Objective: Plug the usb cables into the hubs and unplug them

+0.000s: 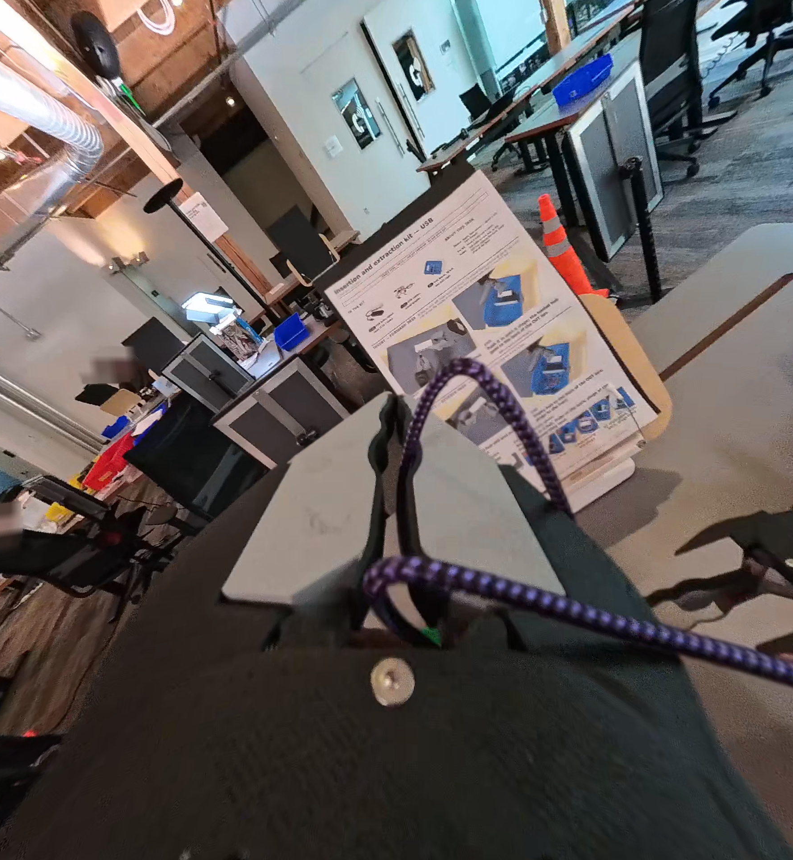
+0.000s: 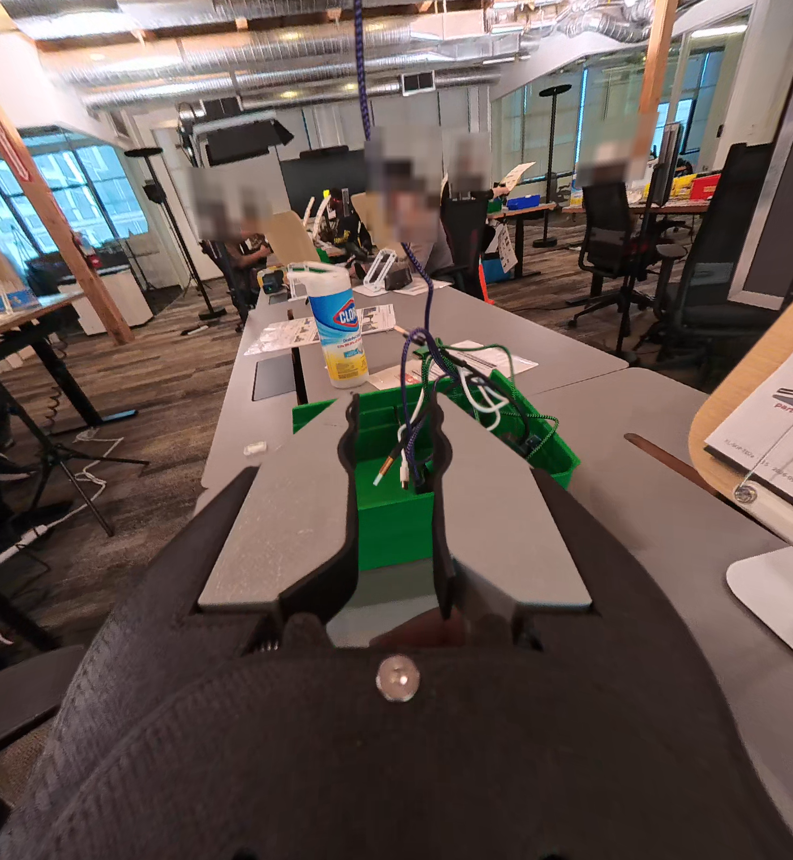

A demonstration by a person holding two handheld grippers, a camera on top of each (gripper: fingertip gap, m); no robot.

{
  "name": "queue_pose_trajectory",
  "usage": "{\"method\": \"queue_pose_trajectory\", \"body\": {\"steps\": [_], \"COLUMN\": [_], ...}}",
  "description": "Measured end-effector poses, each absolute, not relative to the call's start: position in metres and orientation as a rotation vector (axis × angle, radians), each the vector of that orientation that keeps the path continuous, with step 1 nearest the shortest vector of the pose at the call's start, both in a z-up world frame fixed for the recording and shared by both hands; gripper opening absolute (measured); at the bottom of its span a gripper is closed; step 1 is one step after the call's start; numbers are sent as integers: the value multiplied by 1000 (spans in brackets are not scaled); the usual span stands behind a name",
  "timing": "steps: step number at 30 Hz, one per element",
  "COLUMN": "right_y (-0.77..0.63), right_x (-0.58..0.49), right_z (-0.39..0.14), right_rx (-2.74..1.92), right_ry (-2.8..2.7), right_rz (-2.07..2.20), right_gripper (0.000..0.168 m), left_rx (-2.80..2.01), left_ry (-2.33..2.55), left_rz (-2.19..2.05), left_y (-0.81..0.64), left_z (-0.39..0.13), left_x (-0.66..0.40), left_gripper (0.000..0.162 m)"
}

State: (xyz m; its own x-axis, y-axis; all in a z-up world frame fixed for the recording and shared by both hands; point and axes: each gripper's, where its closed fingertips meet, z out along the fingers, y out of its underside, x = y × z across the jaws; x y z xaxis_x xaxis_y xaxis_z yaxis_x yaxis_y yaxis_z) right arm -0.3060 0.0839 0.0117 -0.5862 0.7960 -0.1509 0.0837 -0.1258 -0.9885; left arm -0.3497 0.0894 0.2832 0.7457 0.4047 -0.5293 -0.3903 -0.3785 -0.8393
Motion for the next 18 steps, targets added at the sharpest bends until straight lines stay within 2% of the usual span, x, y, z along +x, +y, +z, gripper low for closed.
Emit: {"method": "queue_pose_trajectory", "body": {"steps": [5,11,18], "right_y": [75,91,105], "right_x": [-310,-310,-300], "right_z": [-22,-47,-74], "right_rx": [-979,-1049,-1100], "right_ry": [-1715,-1732,-1755], "right_rz": [1639,1615,1594], "right_gripper": [29,29,29], "left_rx": [-1727,-1574,-1367], "left_ry": [-38,-73,-44], "left_rz": [927,1035,1179], "left_y": [94,91,91], "left_z": [292,359,404], "left_x": [-357,-344,-316], "left_gripper": [0,0,0]}}
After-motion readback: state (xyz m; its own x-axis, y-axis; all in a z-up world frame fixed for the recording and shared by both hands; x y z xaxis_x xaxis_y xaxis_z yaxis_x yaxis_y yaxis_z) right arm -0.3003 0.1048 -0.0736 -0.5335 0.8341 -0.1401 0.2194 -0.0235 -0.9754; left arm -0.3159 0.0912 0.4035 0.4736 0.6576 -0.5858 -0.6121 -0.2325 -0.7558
